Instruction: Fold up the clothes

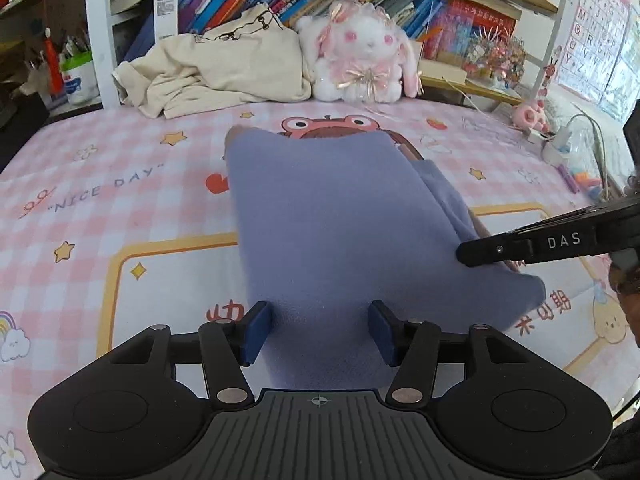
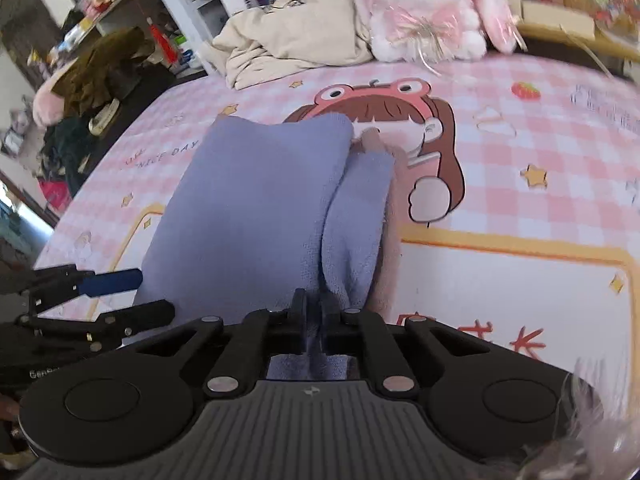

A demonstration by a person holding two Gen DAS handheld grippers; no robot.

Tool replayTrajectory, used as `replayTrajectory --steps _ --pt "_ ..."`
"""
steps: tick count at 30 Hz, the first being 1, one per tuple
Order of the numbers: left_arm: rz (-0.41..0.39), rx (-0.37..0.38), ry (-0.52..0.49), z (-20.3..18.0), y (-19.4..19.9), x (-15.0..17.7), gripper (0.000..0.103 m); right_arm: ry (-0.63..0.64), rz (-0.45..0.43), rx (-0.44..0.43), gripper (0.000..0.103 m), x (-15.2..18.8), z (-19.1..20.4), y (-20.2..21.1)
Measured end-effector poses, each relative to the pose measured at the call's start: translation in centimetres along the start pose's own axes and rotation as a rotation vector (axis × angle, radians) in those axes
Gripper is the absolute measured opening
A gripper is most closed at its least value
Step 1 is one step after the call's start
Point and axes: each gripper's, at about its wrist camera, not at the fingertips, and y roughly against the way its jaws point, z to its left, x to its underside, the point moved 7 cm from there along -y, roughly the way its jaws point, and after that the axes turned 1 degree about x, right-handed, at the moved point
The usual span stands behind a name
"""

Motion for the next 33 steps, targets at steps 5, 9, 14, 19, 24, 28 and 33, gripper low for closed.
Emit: replayTrajectory --steps 5,9,14,19,24,28,33 --pt "-0.048 0.004 0.064 0.8 1.7 -0.8 0.069 -0.017 -0.028 -0.027 0.043 0.2 -0.2 2.6" --pt "-0.065 -0.018 0.064 1.2 2.5 -1.0 0.079 -0.042 0.016 0.007 0.068 0.9 -1.1 3.0" --pt "0.000 0.026 0.142 2.6 1.0 -0.7 0.086 -0.176 0.095 -0.026 0.078 2.0 -3.1 1.4" --pt "0.055 0.110 0.351 5.5 -1.1 -0.4 0.086 -0.306 0.113 -0.072 0.079 2.0 -4.0 0.1" --pt "0.083 0.199 0.406 5.9 -2.7 -0.4 0.085 -0.309 0.099 -0.093 0.069 1.3 -3.3 -0.6" --pt "0.089 0.216 0.424 5.5 -3.3 -0.5 0.080 -0.294 0.102 -0.087 0.053 1.2 -2.6 -0.9" --pt "0.097 0.217 0.437 4.6 -3.2 -0.5 0.058 -0.193 0.065 -0.033 0.033 1.2 -1.3 0.0"
